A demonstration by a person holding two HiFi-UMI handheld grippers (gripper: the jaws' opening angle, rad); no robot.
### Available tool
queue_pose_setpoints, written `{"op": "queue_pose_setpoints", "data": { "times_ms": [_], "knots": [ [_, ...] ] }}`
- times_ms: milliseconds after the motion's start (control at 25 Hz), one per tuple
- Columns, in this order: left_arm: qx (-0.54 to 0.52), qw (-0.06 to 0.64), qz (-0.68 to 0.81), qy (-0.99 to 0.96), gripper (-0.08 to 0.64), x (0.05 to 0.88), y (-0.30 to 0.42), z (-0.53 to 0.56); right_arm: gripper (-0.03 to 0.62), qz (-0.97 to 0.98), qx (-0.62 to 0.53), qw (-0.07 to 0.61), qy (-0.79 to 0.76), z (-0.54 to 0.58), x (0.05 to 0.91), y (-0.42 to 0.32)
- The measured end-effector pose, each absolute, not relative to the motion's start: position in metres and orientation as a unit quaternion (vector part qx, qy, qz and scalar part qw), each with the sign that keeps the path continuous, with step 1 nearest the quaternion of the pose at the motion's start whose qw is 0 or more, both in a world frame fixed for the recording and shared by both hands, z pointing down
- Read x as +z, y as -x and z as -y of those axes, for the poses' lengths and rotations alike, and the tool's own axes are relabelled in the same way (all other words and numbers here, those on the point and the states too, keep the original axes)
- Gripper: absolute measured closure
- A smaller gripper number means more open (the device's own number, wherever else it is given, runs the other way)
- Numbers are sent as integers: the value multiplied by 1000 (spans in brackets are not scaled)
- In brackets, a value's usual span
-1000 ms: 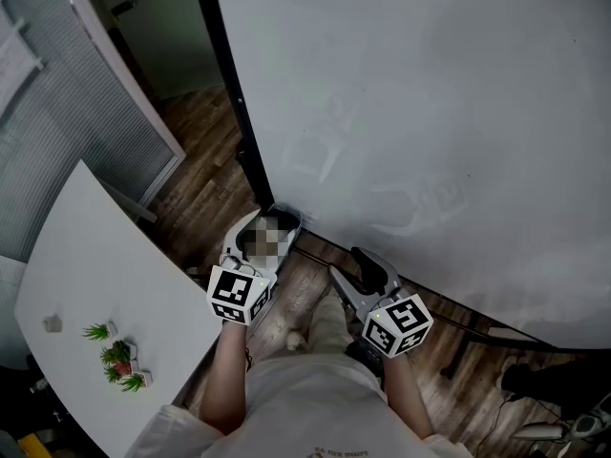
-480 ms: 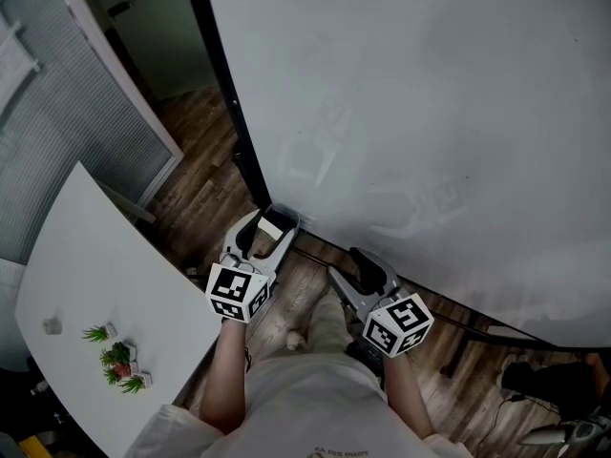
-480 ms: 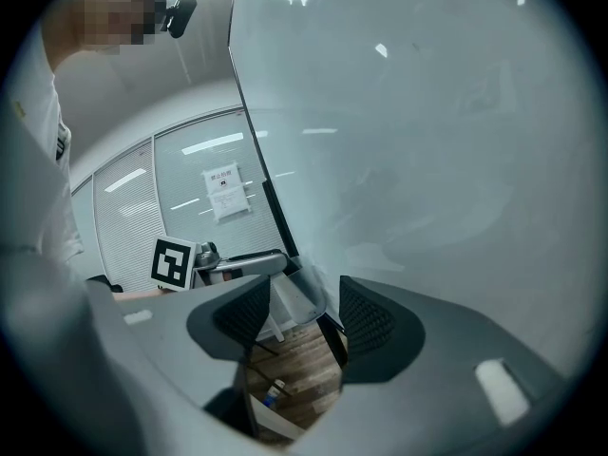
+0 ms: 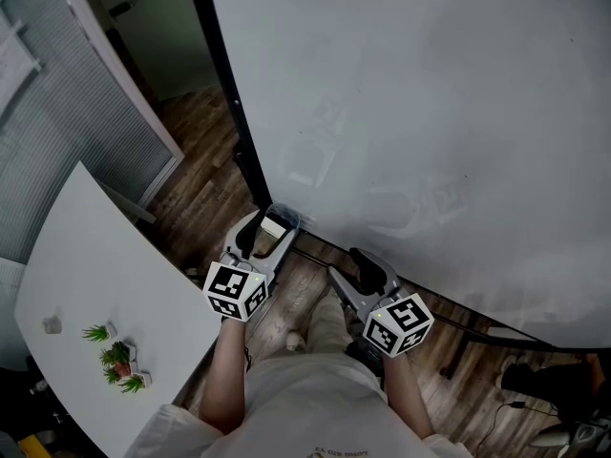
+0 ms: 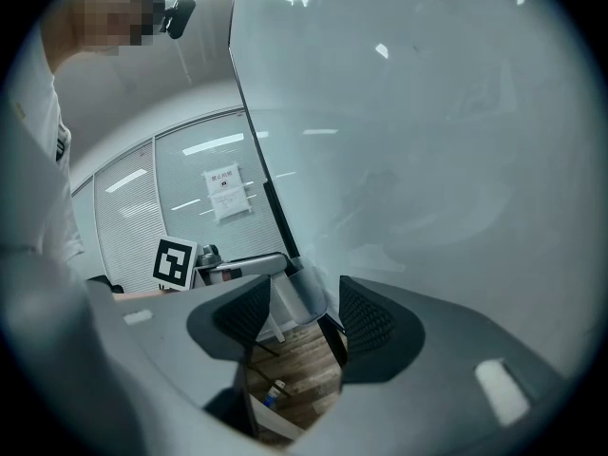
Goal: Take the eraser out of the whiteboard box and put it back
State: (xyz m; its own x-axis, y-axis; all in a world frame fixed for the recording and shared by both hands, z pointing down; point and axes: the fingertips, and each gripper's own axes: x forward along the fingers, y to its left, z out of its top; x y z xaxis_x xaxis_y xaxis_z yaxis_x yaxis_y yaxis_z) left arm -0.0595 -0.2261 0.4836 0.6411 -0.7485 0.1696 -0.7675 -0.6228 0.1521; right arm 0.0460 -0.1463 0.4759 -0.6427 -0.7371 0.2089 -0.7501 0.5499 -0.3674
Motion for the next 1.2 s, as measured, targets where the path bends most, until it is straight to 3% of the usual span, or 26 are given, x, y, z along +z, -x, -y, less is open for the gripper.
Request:
{"op": "queue_pose_setpoints", "data": {
  "times_ms": [360,600,920,1200],
  "knots": [
    [25,81,438,-895,254,465,68,218,362,881,200,11,-428,144,469,-46],
    [18,43,446,-894,338,444,74,198,372,886,179,4,-427,135,456,-38],
    [7,46,444,-895,391,433,75,172,414,882,148,-10,-447,124,438,-36],
    [20,37,468,-883,510,434,80,153,491,869,129,-17,-477,120,430,-41]
  ]
}}
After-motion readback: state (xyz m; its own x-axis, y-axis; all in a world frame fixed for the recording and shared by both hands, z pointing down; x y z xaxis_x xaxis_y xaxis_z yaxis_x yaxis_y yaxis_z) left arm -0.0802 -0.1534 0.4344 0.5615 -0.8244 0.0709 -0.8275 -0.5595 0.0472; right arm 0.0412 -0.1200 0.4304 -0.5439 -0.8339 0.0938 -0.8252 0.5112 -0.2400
